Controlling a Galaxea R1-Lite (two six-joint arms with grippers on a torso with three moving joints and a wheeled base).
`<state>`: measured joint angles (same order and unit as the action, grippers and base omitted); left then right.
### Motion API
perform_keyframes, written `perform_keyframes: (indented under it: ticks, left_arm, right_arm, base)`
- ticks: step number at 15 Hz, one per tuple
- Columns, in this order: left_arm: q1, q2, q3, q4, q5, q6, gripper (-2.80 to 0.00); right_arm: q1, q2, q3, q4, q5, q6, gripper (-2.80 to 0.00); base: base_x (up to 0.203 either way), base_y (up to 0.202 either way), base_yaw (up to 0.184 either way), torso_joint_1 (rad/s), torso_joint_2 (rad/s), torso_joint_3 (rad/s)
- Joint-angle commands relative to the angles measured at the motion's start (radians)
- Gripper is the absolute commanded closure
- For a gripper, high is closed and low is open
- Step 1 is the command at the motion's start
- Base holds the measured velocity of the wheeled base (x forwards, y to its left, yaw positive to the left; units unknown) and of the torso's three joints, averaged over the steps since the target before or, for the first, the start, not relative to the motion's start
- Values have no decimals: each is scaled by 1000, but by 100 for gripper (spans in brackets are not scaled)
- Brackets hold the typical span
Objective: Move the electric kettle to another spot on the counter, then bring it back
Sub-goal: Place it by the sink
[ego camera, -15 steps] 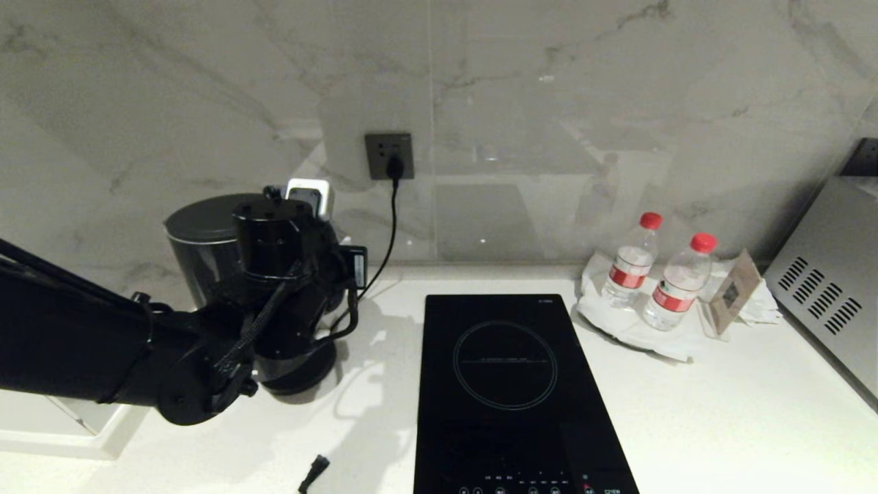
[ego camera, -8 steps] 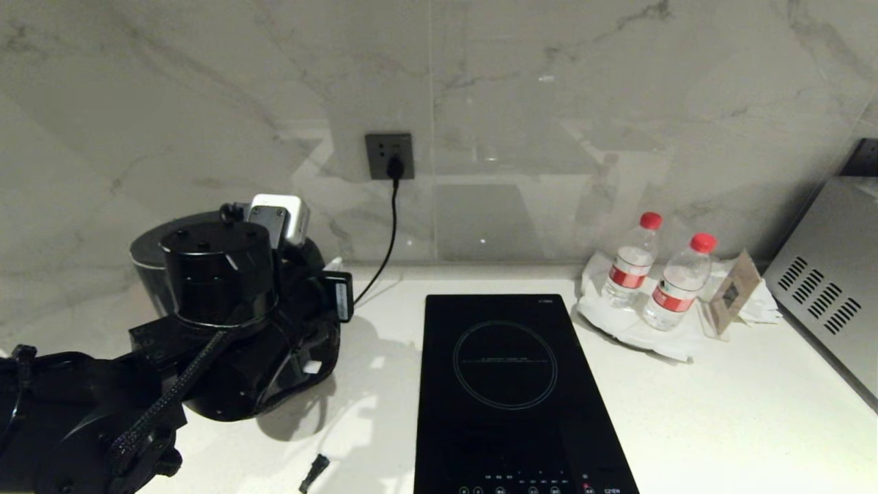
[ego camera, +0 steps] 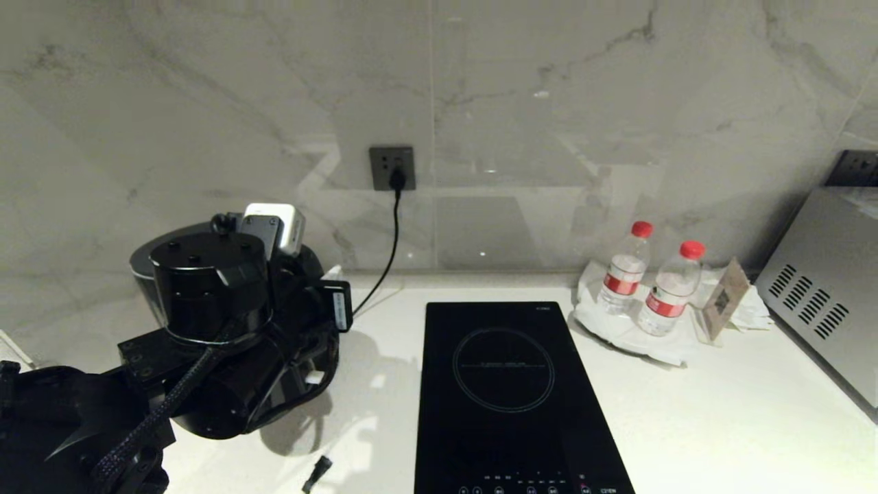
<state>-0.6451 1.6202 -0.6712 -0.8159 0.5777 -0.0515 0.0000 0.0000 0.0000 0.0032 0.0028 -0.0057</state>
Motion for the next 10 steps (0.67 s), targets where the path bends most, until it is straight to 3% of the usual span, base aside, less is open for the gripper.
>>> perform_keyframes:
  ticks: [1,6,10]
  left_arm:
    - [-5,-1,4,-5,5,-1,0]
    - [-7,-13,25,-8,5,-1,0]
    - [-24,-49,66,-8,4,-12,0]
  right_arm:
    - [0,0,0,0,0,0,0]
    - [0,0,0,0,0,0,0]
    - [0,0,0,0,0,0,0]
  base:
    - [0,0,0,5,2,190]
    - [0,0,0,4,2,177]
    - [0,0,0,1,1,26]
